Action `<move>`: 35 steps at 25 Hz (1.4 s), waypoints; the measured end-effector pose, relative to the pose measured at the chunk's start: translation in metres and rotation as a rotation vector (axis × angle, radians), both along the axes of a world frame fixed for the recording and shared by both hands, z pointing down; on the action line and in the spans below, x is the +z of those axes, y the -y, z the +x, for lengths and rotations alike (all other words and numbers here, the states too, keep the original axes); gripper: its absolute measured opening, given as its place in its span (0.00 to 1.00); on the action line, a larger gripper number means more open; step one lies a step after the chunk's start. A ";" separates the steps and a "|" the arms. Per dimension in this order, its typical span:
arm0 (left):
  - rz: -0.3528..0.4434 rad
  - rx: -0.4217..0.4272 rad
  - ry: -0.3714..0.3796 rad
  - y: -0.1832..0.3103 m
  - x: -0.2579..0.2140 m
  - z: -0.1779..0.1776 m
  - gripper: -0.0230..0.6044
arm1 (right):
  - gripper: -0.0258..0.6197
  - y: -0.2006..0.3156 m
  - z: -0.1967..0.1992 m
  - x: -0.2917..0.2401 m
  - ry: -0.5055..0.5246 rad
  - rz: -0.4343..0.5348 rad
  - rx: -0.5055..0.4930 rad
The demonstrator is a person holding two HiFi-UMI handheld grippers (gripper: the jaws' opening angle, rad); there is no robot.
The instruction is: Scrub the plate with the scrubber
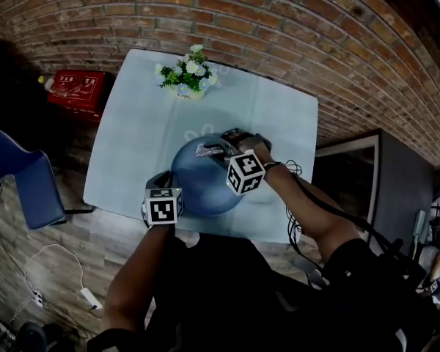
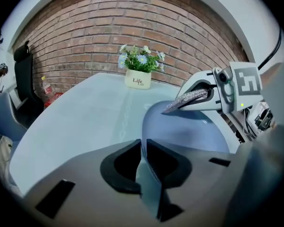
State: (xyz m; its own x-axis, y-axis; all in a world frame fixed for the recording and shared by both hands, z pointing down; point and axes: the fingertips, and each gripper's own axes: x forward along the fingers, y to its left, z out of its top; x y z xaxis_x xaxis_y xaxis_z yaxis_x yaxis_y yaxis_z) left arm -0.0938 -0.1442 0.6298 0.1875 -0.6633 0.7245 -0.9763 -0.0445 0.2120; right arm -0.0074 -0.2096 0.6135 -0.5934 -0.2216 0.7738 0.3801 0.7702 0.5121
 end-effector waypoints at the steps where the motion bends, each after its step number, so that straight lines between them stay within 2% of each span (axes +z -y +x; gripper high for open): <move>1: 0.001 -0.011 0.000 0.000 0.000 0.000 0.11 | 0.14 -0.001 -0.002 0.002 0.001 0.037 -0.045; 5: 0.003 -0.037 0.011 0.000 -0.002 -0.001 0.11 | 0.13 -0.004 -0.006 0.009 -0.023 0.155 -0.180; 10: 0.005 -0.033 0.041 -0.002 0.001 -0.003 0.11 | 0.13 -0.009 0.009 0.027 -0.102 0.151 -0.195; 18: 0.001 -0.031 0.032 -0.003 0.002 -0.002 0.11 | 0.14 -0.007 0.030 0.041 -0.178 0.074 -0.011; 25: -0.003 0.000 0.025 -0.003 0.003 -0.001 0.11 | 0.14 -0.011 0.048 0.046 -0.223 -0.012 0.189; 35: -0.008 0.038 -0.009 -0.001 0.005 -0.002 0.11 | 0.14 -0.024 0.072 0.046 -0.246 -0.108 0.414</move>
